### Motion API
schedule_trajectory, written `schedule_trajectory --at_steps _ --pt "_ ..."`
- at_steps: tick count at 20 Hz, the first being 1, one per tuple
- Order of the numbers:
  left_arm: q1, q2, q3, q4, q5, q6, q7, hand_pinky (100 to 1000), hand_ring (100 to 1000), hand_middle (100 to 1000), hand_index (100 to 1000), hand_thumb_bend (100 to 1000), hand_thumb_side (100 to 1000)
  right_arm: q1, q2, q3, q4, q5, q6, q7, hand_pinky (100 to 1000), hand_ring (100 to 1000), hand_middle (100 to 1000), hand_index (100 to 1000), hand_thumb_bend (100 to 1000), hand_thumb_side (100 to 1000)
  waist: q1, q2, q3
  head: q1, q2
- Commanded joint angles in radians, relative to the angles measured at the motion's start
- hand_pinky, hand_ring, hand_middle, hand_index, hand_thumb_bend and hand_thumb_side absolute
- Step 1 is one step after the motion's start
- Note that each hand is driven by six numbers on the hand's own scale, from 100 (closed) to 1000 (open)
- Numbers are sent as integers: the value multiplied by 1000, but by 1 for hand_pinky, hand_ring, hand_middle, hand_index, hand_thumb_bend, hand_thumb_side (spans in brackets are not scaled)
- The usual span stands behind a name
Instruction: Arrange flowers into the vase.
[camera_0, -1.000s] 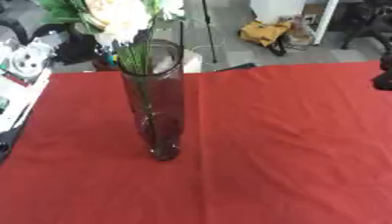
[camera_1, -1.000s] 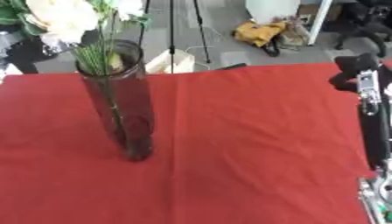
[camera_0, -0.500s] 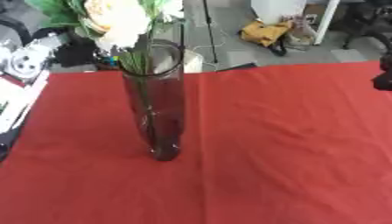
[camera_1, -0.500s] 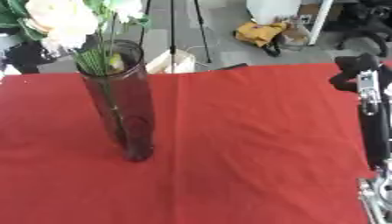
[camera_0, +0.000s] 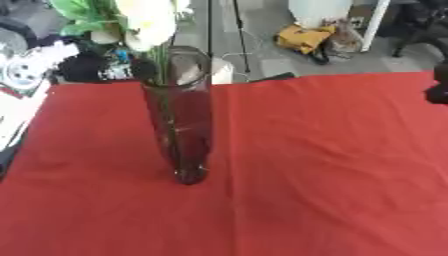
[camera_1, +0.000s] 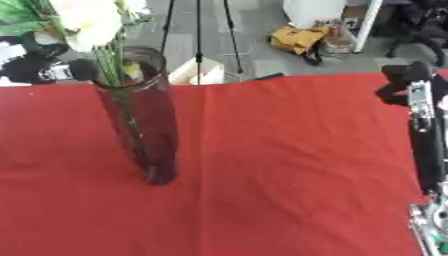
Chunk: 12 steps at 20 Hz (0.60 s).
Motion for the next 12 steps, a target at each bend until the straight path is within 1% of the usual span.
schedule_trajectory --at_steps 1,6,12 --pt "-12 38 27 -4 -12 -7 -16 938 905 922 1000 956 1000 -8 -11 -8 -19 -7 -3 -1 674 802 492 721 100 1000 0 -26 0 -2 -6" --pt "-8 45 32 -9 -26 -14 -18 936 908 926 1000 967 1000 -6 -10 -9 -19 -7 -2 -2 674 802 492 721 100 1000 0 -28 1 -3 -6" --pt "8 62 44 -21 -50 -18 2 932 907 924 1000 953 1000 -5 -11 -10 -19 -6 -2 -3 674 802 492 721 100 1000 -1 -28 4 -5 -1"
